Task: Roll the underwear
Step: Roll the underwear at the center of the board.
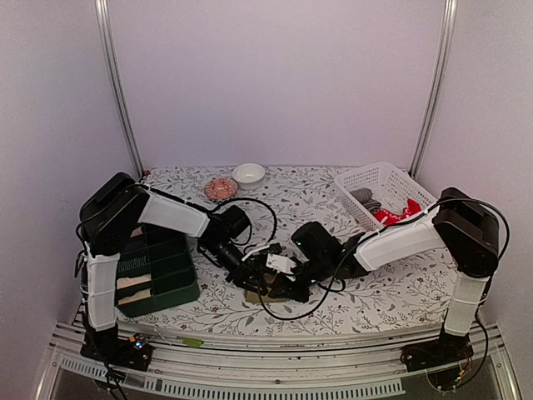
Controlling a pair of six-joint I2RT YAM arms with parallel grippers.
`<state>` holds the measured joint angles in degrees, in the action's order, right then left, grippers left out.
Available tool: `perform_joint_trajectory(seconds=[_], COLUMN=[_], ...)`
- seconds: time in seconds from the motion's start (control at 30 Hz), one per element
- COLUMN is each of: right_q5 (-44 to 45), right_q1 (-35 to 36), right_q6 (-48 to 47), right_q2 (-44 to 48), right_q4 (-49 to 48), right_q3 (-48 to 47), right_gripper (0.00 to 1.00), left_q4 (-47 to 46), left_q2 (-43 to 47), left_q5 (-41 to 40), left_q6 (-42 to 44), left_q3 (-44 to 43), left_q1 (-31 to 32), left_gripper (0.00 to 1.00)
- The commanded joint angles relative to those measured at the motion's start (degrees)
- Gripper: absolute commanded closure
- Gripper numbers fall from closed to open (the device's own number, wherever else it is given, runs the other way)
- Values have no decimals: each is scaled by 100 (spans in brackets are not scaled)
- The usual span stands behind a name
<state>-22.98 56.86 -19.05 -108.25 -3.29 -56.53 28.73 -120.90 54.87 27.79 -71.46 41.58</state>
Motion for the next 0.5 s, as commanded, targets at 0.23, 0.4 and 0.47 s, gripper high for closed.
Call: perform_joint_trajectory(seconds=[0.23,0.4,0.47], right_q5=[-820,-1997,-2366], right_q1=[-125,-552,-714], right_q6=[693,1201,1318], right_q2=[-405,-676,-820], right_q4=[898,1609,1905], right_q3=[-307,-673,-845], right_gripper=[100,100,100], left_q4=[-615,-1957,-2547], left_q2=[974,2251,2647], left_q5=[-1065,-1498,-1649], left_q6=[-465,-850,-982], left_q3=[582,1595,2067], left_q1=[-154,-180,-175], left_gripper=[66,63,60])
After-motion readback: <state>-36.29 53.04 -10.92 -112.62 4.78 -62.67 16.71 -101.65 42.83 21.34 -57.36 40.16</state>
